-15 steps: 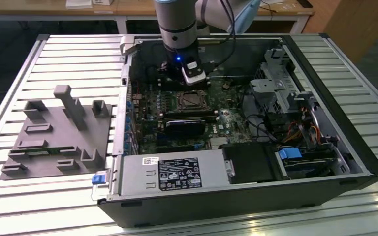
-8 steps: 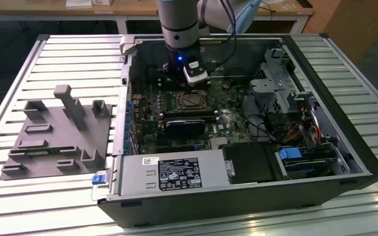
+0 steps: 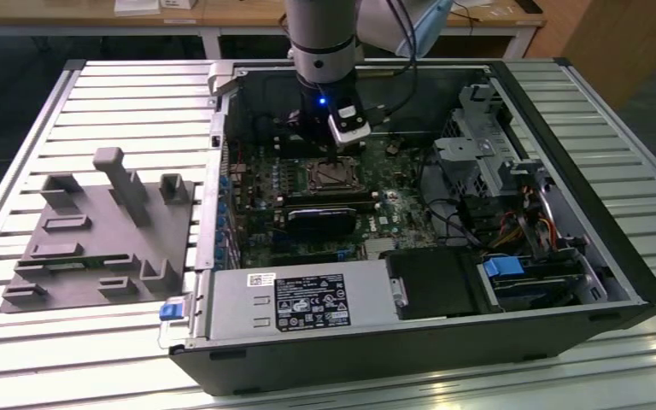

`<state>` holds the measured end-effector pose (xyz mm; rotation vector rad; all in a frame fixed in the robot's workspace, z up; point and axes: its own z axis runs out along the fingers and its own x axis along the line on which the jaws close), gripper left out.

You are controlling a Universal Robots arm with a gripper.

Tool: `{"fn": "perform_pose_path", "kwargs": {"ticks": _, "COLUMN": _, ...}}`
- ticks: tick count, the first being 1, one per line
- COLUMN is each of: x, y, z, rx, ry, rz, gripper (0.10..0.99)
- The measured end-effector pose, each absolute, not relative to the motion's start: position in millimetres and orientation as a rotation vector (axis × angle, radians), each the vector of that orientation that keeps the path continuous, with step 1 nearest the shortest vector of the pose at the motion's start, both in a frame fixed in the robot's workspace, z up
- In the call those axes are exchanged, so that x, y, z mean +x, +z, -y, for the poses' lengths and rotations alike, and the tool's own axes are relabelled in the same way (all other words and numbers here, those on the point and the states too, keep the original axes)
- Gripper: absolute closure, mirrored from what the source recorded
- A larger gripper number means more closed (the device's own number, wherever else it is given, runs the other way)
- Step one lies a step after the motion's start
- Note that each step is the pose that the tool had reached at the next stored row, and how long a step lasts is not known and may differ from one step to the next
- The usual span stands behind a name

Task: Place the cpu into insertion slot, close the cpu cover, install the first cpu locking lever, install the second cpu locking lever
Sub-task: 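Install the first cpu locking lever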

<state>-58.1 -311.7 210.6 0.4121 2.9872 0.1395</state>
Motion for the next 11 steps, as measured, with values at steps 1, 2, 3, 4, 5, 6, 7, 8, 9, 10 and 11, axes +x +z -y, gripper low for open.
{"fn": "perform_pose_path", "kwargs": {"ticks": 1, "x": -58.1, "y": 210.6, "z": 312.1, "rx": 0.407, "ry": 0.135, "rz": -2.988, "gripper": 0.984}}
{"fn": "perform_pose_path", "kwargs": {"ticks": 2, "x": -58.0, "y": 210.6, "z": 312.5, "rx": 0.403, "ry": 0.129, "rz": -2.989, "gripper": 0.984}}
{"fn": "perform_pose_path", "kwargs": {"ticks": 3, "x": -58.0, "y": 210.6, "z": 313.0, "rx": 0.398, "ry": 0.123, "rz": -2.989, "gripper": 0.984}}
{"fn": "perform_pose_path", "kwargs": {"ticks": 4, "x": -58.0, "y": 210.6, "z": 313.5, "rx": 0.393, "ry": 0.118, "rz": -2.990, "gripper": 0.984}}
{"fn": "perform_pose_path", "kwargs": {"ticks": 5, "x": -58.0, "y": 210.6, "z": 314.2, "rx": 0.389, "ry": 0.114, "rz": -2.990, "gripper": 0.984}}
{"fn": "perform_pose_path", "kwargs": {"ticks": 6, "x": -58.0, "y": 210.6, "z": 315.2, "rx": 0.385, "ry": 0.112, "rz": -2.990, "gripper": 0.984}}
{"fn": "perform_pose_path", "kwargs": {"ticks": 7, "x": -58.0, "y": 210.6, "z": 316.6, "rx": 0.383, "ry": 0.112, "rz": -2.991, "gripper": 0.984}}
{"fn": "perform_pose_path", "kwargs": {"ticks": 8, "x": -58.0, "y": 210.6, "z": 318.2, "rx": 0.381, "ry": 0.111, "rz": -2.991, "gripper": 0.984}}
{"fn": "perform_pose_path", "kwargs": {"ticks": 9, "x": -58.0, "y": 210.5, "z": 320.1, "rx": 0.379, "ry": 0.111, "rz": -2.991, "gripper": 0.984}}
{"fn": "perform_pose_path", "kwargs": {"ticks": 10, "x": -58.1, "y": 210.6, "z": 321.8, "rx": 0.377, "ry": 0.111, "rz": -2.991, "gripper": 0.984}}
{"fn": "perform_pose_path", "kwargs": {"ticks": 11, "x": -58.1, "y": 210.6, "z": 323.7, "rx": 0.375, "ry": 0.111, "rz": -2.992, "gripper": 0.984}}
